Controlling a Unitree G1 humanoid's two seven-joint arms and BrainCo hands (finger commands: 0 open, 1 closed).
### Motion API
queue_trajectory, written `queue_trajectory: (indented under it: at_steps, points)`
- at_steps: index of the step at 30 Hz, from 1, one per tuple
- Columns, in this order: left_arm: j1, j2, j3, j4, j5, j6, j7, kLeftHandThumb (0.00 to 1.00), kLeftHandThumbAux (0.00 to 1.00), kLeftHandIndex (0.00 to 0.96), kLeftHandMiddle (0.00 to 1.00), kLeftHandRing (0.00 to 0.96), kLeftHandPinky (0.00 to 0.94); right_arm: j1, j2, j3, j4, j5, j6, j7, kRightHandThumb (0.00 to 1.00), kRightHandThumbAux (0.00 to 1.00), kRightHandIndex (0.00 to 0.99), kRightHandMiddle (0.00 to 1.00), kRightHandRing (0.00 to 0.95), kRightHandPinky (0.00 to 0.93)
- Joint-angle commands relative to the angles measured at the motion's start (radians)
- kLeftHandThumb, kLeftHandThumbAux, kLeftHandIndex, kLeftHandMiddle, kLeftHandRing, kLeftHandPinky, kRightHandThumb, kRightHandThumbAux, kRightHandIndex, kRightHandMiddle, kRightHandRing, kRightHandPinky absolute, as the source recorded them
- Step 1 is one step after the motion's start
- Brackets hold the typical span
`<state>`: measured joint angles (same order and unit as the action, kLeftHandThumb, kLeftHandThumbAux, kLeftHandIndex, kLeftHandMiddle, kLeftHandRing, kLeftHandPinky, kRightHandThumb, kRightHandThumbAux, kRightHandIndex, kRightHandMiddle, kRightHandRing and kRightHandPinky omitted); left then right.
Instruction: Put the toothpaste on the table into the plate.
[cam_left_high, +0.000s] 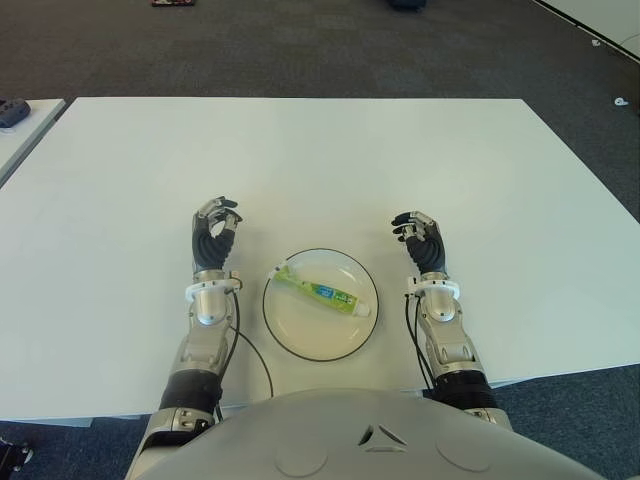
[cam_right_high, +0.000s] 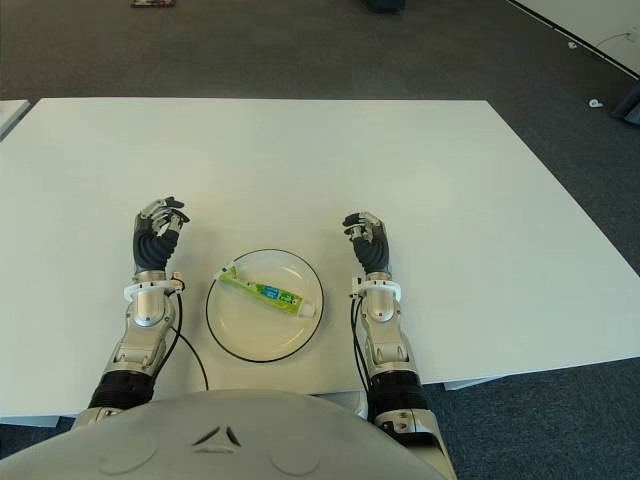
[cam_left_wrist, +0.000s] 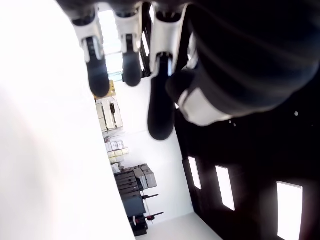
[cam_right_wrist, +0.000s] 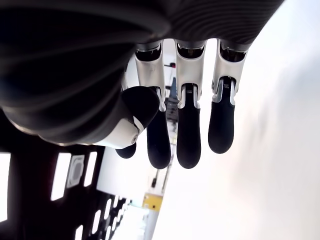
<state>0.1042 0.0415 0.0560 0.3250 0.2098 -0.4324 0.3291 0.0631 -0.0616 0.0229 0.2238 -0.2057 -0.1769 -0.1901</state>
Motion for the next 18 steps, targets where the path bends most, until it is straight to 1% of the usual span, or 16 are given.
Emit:
queue_trajectory:
  at_steps: [1, 6, 12, 18]
  points:
    - [0.009, 0.003, 0.000, 0.023, -0.027, 0.032, -0.038, 0.704, 0.717, 0.433, 0.588, 0.587, 0.557, -0.003, 0.001, 0.001, -0.001, -0.005, 0.016, 0.000, 0.838, 0.690, 0.420, 0.463, 0.464, 0.467]
    - [0.012, 0.004, 0.002, 0.032, -0.038, 0.041, -0.057, 0.705, 0.717, 0.433, 0.586, 0.582, 0.564, -0.005, 0.002, 0.000, 0.002, 0.000, 0.008, 0.002, 0.838, 0.690, 0.422, 0.462, 0.469, 0.483]
    - [0.019, 0.017, -0.004, 0.051, -0.021, 0.054, -0.069, 0.707, 0.717, 0.434, 0.593, 0.585, 0.558, -0.004, 0.003, 0.001, -0.004, 0.000, 0.012, 0.004, 0.839, 0.689, 0.424, 0.462, 0.468, 0.474]
    - [0.025, 0.033, -0.018, 0.054, -0.002, 0.088, -0.082, 0.710, 0.716, 0.434, 0.609, 0.604, 0.553, -0.005, 0.001, 0.002, -0.006, -0.004, 0.022, 0.005, 0.838, 0.690, 0.422, 0.462, 0.468, 0.472]
